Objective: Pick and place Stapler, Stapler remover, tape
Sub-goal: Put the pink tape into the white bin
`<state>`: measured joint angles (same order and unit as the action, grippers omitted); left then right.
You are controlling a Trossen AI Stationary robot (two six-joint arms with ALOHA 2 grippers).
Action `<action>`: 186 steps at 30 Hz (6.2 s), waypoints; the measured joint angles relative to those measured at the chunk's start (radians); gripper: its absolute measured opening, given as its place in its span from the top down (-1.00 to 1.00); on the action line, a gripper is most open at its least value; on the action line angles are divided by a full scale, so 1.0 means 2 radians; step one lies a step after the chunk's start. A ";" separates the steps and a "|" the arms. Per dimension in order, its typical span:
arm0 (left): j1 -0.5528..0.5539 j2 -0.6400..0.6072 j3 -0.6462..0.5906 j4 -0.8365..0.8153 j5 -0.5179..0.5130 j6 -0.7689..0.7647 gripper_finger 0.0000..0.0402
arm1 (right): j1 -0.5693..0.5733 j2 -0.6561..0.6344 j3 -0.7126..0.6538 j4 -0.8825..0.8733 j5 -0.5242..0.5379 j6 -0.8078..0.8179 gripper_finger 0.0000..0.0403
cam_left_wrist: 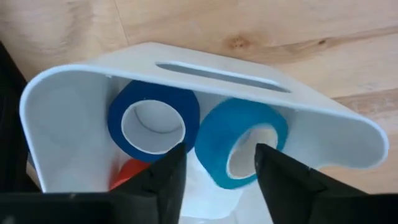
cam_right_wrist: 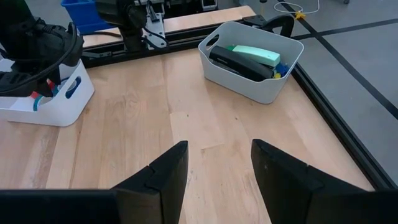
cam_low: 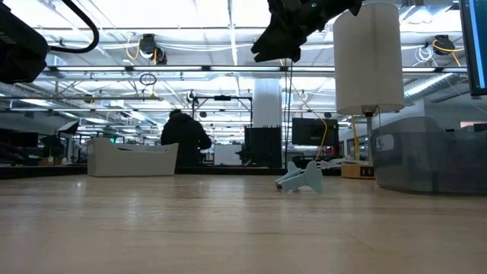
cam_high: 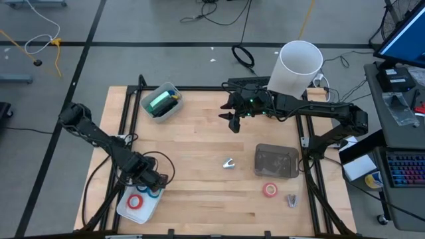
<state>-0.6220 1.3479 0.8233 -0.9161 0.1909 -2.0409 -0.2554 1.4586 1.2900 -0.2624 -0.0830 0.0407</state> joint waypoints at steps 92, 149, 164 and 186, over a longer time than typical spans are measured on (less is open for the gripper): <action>0.160 -0.129 0.068 0.171 -0.435 0.720 -0.05 | 0.430 0.007 -0.236 -0.110 -0.038 0.489 0.16; 0.194 -0.127 0.068 0.352 -0.158 0.798 -0.05 | 0.220 -0.094 -0.196 0.332 -0.039 0.381 0.84; 0.238 -0.096 0.067 0.470 -0.123 0.810 -0.05 | 0.178 -0.063 -0.196 0.440 0.041 0.215 0.84; 0.275 -0.013 0.067 0.574 -0.098 0.834 -0.05 | 0.147 -0.042 -0.196 0.489 0.026 0.294 0.84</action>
<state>-0.0711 1.3228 0.9577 0.2317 -0.0044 -0.3728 0.0386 1.3754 0.8974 0.7155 -0.0311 0.6280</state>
